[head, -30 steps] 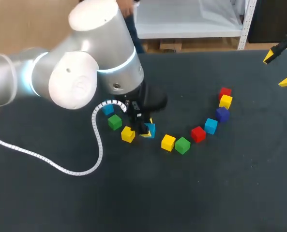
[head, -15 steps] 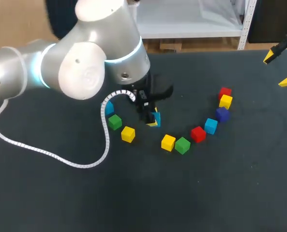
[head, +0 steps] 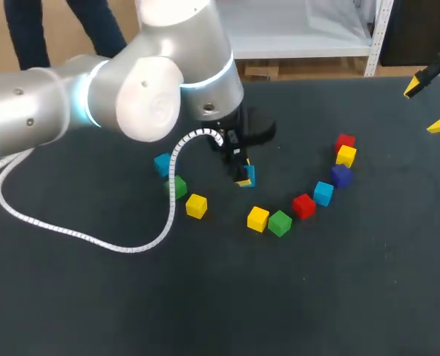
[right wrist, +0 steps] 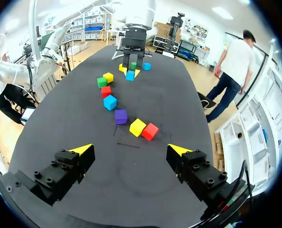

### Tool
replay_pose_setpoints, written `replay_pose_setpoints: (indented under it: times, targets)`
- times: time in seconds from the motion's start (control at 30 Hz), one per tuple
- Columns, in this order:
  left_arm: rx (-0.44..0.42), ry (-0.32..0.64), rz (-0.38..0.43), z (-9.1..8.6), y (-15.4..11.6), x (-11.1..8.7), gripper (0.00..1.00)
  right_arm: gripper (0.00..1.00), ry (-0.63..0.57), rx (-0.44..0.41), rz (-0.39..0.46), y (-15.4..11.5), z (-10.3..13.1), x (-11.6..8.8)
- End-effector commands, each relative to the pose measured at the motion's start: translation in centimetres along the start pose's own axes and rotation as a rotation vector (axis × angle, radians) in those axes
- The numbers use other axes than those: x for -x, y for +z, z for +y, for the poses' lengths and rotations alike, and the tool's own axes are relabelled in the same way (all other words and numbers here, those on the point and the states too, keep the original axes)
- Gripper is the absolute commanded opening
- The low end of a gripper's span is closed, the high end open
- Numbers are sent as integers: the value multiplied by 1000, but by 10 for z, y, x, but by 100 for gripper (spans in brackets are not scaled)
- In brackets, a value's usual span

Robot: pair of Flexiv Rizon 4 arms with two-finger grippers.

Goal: Place the blue cubes, place green cubes on the blue cubes, place the yellow cubes on the green cubes, then place the red cubes on the yellow cubes, and place purple cube on the red cubes.

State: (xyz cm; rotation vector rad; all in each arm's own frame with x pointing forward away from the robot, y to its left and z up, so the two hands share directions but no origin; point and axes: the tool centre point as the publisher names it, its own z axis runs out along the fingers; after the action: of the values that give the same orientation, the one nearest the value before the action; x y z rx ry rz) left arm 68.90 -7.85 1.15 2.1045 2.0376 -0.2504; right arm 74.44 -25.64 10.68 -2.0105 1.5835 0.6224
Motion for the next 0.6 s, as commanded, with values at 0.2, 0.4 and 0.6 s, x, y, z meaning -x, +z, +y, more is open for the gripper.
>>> replay_pose_setpoints:
  times: [0.2, 0.4, 0.6]
  targets:
    - [-11, -22, 14, 8, 7, 1, 0, 100, 0, -3, 1, 0, 1, 0]
    - [-11, -29, 22, 9, 11, -1, 0, 100, 0, -3, 1, 0, 1, 0]
    - [-12, -44, 14, 13, 13, -3, 0, 100, 0, -3, 1, 0, 1, 0]
